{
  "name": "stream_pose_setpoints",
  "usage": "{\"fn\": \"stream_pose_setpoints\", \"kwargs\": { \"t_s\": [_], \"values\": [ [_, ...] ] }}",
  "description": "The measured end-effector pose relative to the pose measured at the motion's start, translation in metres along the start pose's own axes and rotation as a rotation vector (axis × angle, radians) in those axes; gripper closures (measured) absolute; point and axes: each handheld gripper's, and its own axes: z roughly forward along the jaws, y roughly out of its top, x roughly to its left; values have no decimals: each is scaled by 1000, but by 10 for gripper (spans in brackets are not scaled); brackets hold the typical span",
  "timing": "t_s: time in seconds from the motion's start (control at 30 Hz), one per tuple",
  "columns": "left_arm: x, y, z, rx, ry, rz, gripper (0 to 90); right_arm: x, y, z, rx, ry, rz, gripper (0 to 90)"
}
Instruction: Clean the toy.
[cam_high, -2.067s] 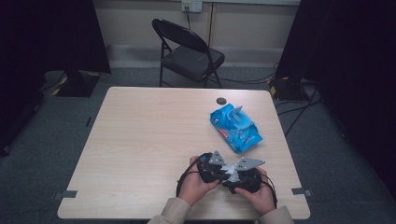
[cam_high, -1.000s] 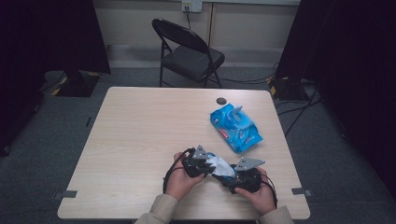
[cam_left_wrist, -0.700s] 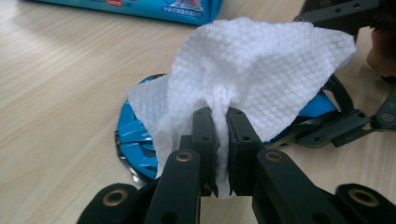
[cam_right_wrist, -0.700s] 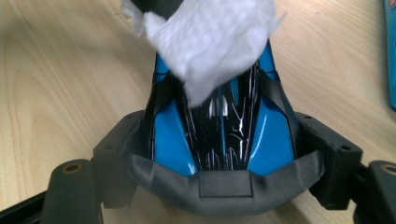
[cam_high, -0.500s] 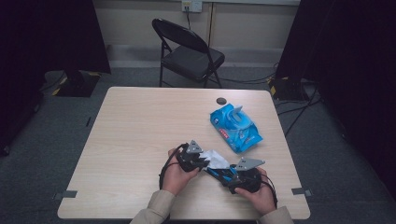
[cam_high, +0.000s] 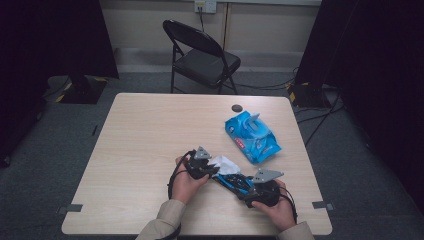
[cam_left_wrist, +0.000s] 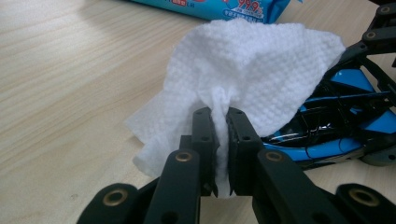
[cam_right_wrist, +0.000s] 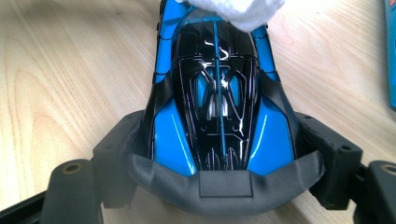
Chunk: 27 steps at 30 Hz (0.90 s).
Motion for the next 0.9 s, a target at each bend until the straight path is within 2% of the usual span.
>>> {"fn": "stream_pose_setpoints", "kwargs": {
  "t_s": [0.33, 0.47, 0.53, 0.6, 0.67, 0.8, 0.9],
  "values": [
    [2, -2, 0, -15, -6, -19, 834, 0, 0, 0, 0, 0, 0, 245],
    [3, -1, -2, -7, 30, 5, 836, 0, 0, 0, -1, 0, -1, 245],
    [6, -3, -3, -11, 28, -15, 837, 0, 0, 0, 0, 0, 0, 245],
    [9, -5, -5, 17, 50, -12, 838, 0, 0, 0, 0, 0, 0, 245],
    [12, -11, -5, 31, 62, -28, 838, 0, 0, 0, 0, 0, 0, 245],
    [16, -16, -7, 14, 64, -60, 838, 0, 0, 0, 0, 0, 0, 245],
    [17, -15, -10, 25, 74, -47, 838, 0, 0, 0, 0, 0, 0, 245]
  ]
}}
